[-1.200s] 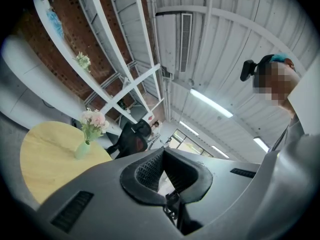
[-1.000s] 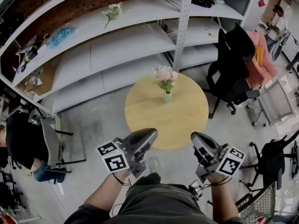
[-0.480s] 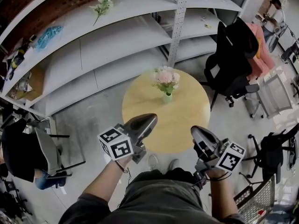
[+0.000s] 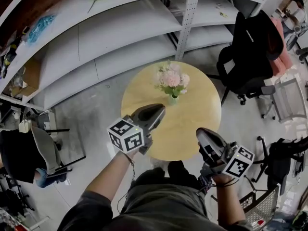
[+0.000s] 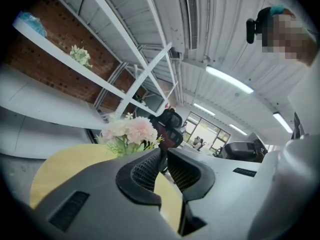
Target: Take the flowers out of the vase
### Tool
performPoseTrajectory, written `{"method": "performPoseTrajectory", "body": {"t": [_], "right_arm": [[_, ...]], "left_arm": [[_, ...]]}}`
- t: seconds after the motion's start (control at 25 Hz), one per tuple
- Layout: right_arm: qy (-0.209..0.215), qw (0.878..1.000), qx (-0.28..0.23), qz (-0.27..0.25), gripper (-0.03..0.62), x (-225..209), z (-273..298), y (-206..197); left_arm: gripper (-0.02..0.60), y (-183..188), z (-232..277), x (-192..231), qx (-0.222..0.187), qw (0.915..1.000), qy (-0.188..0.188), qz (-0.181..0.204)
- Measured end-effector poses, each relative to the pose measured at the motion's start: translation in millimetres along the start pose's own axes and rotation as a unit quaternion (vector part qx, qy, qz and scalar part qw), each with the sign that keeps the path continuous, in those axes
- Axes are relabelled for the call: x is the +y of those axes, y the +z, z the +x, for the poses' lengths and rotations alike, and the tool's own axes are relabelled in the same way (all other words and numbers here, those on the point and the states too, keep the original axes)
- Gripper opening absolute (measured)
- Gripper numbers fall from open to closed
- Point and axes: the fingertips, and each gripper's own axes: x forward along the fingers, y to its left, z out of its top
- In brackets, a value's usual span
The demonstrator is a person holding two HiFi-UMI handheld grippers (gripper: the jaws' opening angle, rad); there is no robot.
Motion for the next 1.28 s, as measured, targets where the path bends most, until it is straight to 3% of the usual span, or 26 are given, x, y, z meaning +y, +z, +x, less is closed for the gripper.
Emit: {"method": "performPoseTrajectory", "body": {"t": [0.08,0.52,0.72,1.28], "right_arm": [[0.002,1.000,0.009,0.004,0.015,-14,5,2],[0.022,0.997,0.073,-0.007,0.015,-63,42,21],[0.033,0.994,0.100,-0.009,0.015,-71,58,20],[0.034,0.991,0.131,-0.004,0.015,-91,68,12]], "left_arm": [[0.085,-9,14,13,0.009,0.9999,0.009,0.000],[0.240,-57,78,77,0.068,0.9948,0.074,0.020],[0.301,-69,104,93,0.097,0.9920,0.076,0.026],[0.322,-87,147,113,0.128,0.9869,0.077,0.060]]}}
